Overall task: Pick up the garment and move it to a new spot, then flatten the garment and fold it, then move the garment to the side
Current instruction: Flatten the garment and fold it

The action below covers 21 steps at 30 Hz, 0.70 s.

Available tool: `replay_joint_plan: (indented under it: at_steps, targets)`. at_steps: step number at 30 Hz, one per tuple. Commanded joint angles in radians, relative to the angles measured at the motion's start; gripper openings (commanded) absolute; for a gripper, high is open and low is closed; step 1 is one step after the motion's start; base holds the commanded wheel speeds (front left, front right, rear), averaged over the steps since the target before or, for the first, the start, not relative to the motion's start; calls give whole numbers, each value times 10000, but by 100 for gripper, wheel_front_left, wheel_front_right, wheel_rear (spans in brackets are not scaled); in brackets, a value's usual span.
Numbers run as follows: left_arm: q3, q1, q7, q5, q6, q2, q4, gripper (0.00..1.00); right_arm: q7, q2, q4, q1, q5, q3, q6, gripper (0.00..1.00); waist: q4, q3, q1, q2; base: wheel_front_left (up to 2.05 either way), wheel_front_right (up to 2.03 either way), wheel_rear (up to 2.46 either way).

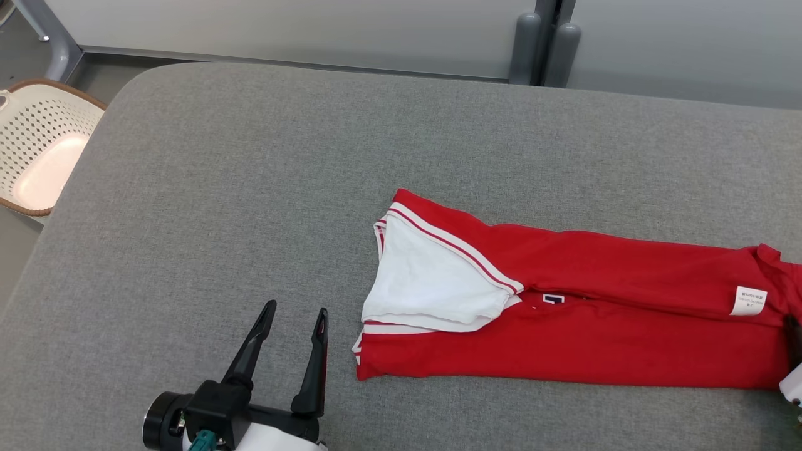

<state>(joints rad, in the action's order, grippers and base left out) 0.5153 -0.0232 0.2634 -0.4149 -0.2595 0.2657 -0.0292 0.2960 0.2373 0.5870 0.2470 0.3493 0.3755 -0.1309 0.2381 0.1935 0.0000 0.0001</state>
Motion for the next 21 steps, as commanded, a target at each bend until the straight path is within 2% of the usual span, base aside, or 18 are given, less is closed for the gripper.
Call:
replay_joint_plan:
  at_steps: [1,2,3,4,9,17,21]
  targets:
    - [-138,133,9,110,87,-37,31,100,144,-188,271,-27,29,-55,6,65,5,22,0,-1,0,0,0]
    - [-223,166,9,172,167,-99,64,100,160,-235,402,-26,72,-115,6,38,1,36,0,-1,0,0,0]
    - [-302,181,9,245,256,-143,89,100,187,-288,497,-24,147,-218,6,14,-18,51,0,-1,0,0,0]
    - [-377,180,9,337,340,-177,106,100,174,-346,535,-23,236,-308,6,0,-53,56,0,-1,0,0,0]
    - [-723,301,9,672,675,-428,121,100,-273,-134,213,-181,576,-594,16,0,-265,44,0,-1,0,0,0]
    - [-1136,399,10,1076,1100,-712,221,100,-976,777,-532,-373,381,-539,16,0,-583,-72,0,-1,0,0,0]
    - [-1314,511,10,1255,1289,-835,341,100,-804,912,-1659,-495,417,-846,13,0,-719,-185,0,-1,0,0,0]
